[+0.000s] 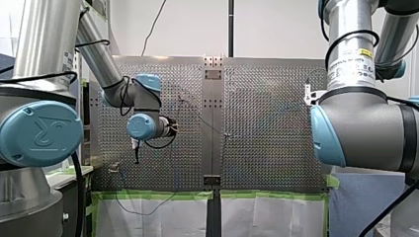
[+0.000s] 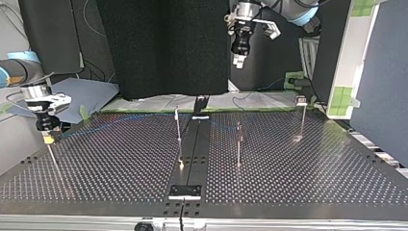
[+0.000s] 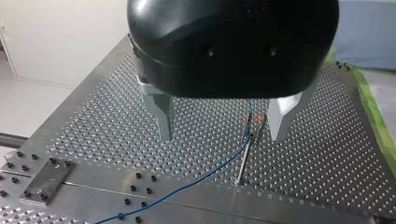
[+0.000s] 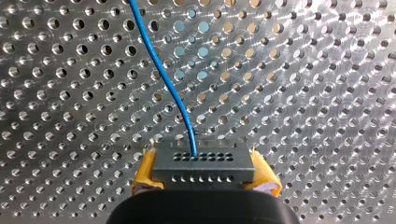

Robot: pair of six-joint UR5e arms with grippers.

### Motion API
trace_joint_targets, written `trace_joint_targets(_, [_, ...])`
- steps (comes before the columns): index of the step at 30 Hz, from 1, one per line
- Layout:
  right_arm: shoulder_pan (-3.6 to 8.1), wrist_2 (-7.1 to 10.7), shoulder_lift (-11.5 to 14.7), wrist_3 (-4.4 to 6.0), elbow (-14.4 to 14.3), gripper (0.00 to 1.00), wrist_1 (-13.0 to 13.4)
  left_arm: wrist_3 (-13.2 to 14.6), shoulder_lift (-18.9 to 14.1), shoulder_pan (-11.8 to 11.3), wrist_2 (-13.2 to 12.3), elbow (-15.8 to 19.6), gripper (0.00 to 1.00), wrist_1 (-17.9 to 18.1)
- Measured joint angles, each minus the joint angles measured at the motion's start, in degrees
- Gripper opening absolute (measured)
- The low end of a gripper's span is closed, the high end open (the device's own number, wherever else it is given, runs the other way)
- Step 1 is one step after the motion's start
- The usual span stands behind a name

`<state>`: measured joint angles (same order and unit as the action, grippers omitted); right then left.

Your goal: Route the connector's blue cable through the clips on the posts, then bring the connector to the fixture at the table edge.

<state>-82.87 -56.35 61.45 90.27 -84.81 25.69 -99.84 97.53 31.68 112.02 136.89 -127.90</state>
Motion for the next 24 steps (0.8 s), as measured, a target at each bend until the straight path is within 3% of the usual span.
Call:
trace_joint_targets(10, [-0.26,-0.06,0.0,-0.41,0.03,0.02,0.04,0.0,-0.02,-0.11,-0.01,-0.06,1.0,-0.07])
trace_joint_targets(12, [-0.09,0.03,0.02,-0.39,0.06,0.06,-0.47,0.0,-0.03,-0.15,-0.01,-0.06,1.0,-0.07])
trace_joint_targets(14, [0.54,0.1,0.1,-0.3,0.14,0.31,-2.09,0.0,-0.03,-0.18,-0.01,-0.06,1.0,-0.06])
trace_joint_targets(15, [0.56,0.11,0.07,-0.3,0.11,0.31,-2.1,0.0,-0.02,-0.21,-0.01,-0.06,1.0,-0.04])
trace_joint_targets(17, [0.58,0.11,0.03,-0.29,0.06,0.51,-2.09,0.0,0.0,-0.24,-0.01,-0.06,1.0,-0.02])
trace_joint_targets(18, [0.58,0.11,-0.01,-0.29,0.03,0.51,-2.09,0.0,-0.01,-0.25,0.0,-0.06,1.0,-0.01])
trace_joint_targets(20, [0.57,0.11,-0.01,-0.29,0.03,0.66,-2.09,0.0,-0.01,-0.26,-0.01,-0.06,1.0,0.0])
trace_joint_targets(24, [0.57,0.11,-0.02,-0.29,0.04,0.76,-2.08,0.0,-0.01,-0.27,-0.01,-0.06,1.0,-0.05])
